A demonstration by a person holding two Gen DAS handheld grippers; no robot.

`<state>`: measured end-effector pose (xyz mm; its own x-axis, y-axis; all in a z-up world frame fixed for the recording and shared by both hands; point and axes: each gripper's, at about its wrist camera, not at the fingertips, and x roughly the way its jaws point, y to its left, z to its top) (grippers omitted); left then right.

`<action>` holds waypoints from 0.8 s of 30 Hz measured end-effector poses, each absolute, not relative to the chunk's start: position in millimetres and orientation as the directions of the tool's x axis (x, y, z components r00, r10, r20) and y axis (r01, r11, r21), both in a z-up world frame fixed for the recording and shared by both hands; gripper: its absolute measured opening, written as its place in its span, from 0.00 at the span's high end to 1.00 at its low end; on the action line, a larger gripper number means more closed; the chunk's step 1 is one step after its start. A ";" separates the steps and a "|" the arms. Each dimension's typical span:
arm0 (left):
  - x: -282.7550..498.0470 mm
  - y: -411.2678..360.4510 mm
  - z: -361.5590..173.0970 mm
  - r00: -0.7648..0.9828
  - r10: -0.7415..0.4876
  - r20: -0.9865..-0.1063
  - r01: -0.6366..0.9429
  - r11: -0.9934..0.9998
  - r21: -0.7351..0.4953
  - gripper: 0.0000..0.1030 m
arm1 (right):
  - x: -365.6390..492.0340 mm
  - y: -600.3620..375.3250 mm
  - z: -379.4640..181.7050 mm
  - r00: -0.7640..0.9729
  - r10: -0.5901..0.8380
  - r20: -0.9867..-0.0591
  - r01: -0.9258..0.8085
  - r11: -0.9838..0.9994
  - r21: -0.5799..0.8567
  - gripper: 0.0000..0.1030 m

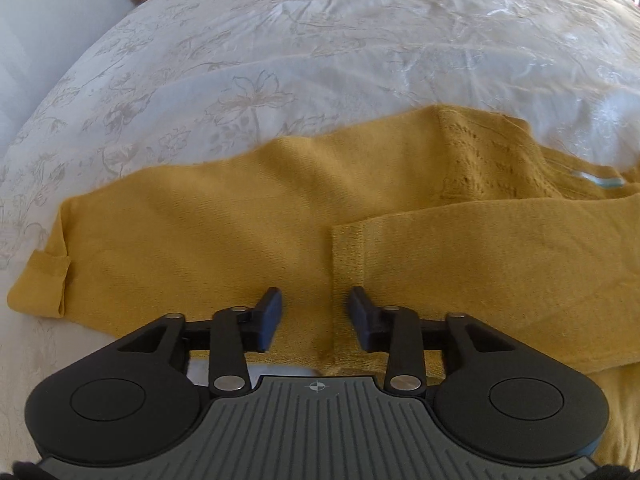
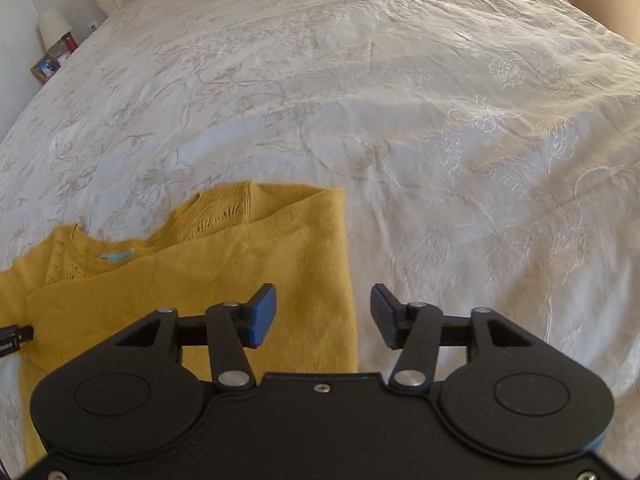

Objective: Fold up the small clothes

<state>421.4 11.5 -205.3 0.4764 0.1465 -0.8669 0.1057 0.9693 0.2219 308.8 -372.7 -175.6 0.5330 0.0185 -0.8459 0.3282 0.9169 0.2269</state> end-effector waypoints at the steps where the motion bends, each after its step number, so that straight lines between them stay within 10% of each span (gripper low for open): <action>1: 421.6 13.6 -205.7 0.480 0.158 -0.863 0.087 0.970 0.225 0.47 | 313.4 -373.4 -177.0 0.537 0.025 -0.843 0.321 0.919 0.231 0.31; 4: 420.8 24.0 -207.3 0.490 0.181 -0.853 0.026 0.975 0.221 0.24 | 330.5 -372.5 -185.8 0.527 0.036 -0.849 0.303 0.925 0.228 0.26; 12: 425.7 43.6 -211.8 0.481 0.145 -0.865 -0.017 0.988 0.156 0.00 | 358.0 -396.6 -221.3 0.421 -0.041 -0.906 0.369 0.920 0.130 0.12; 24: 404.4 61.2 -183.1 0.440 -0.022 -0.898 0.040 0.999 -0.005 0.02 | 312.4 -398.7 -181.9 0.487 -0.040 -0.872 0.360 0.919 0.159 0.11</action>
